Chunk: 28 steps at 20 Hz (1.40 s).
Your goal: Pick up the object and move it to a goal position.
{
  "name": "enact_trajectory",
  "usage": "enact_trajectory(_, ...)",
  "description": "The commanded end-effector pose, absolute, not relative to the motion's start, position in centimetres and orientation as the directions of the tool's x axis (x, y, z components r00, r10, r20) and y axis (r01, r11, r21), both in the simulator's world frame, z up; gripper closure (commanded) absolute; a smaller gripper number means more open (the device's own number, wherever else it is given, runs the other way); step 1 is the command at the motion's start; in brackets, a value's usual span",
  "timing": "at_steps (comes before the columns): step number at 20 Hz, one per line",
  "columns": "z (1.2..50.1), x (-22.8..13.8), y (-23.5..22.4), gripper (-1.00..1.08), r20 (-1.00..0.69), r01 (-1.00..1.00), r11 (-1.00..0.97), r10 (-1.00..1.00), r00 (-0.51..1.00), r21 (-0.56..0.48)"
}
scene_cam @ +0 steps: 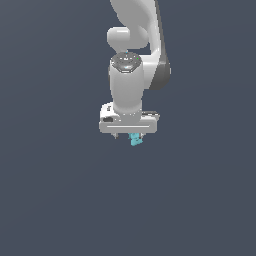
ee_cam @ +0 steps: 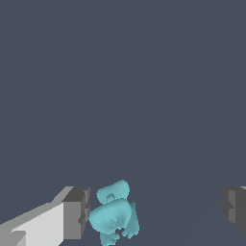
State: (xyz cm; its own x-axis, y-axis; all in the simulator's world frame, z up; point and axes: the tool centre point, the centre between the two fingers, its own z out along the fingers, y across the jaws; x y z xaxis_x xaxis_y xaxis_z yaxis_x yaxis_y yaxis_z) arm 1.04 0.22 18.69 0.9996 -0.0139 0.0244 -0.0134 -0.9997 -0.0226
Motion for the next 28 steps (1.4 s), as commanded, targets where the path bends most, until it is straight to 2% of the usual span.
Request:
enact_trajectory(1,18.7,1.0,0.2,-0.92,0.024,-0.013,-1.0,-0.014,1.0,-0.023)
enact_trajectory(17,19.0,1.6,-0.6,-0.92,0.041,-0.011,-1.0,-0.012,0.999,-0.028)
enact_trajectory(28,17.8,0.7,0.1,-0.92,0.033,-0.132,-0.991,-0.133,0.991,-0.031)
